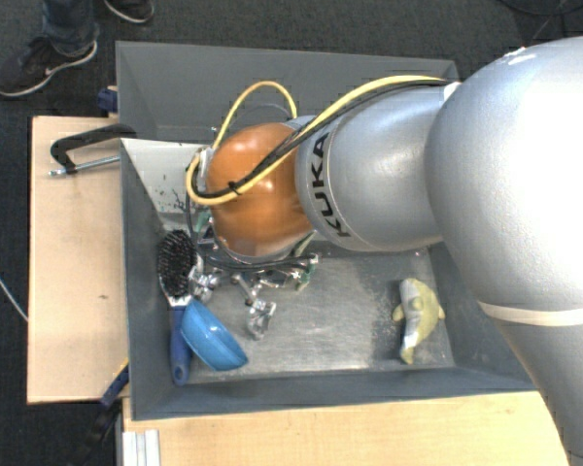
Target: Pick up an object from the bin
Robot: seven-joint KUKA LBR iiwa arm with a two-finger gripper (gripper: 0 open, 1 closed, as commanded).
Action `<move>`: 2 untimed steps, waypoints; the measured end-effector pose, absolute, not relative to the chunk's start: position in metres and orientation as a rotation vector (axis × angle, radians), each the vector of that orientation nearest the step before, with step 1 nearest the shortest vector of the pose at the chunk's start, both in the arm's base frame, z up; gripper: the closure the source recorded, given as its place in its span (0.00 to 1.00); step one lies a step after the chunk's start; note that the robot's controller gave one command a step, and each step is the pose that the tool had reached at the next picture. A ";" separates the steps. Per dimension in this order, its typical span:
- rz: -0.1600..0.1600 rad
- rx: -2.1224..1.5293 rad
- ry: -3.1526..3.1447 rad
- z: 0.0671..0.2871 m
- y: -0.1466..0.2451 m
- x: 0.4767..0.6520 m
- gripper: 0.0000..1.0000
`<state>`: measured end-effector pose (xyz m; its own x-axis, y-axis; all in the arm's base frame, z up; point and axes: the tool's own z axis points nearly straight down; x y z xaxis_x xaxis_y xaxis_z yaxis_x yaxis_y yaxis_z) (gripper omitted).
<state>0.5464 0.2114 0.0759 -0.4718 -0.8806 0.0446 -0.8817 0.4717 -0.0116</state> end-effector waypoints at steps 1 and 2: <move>0.045 1.522 -2.742 0.076 0.208 0.538 0.00; 0.050 1.169 -2.902 0.076 0.213 0.529 0.00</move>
Offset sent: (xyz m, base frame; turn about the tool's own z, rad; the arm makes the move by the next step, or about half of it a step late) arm -0.0188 0.0133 -0.0059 0.0487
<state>0.5289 0.2125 0.0760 -0.7207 -0.6929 0.0236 -0.6933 0.7203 -0.0248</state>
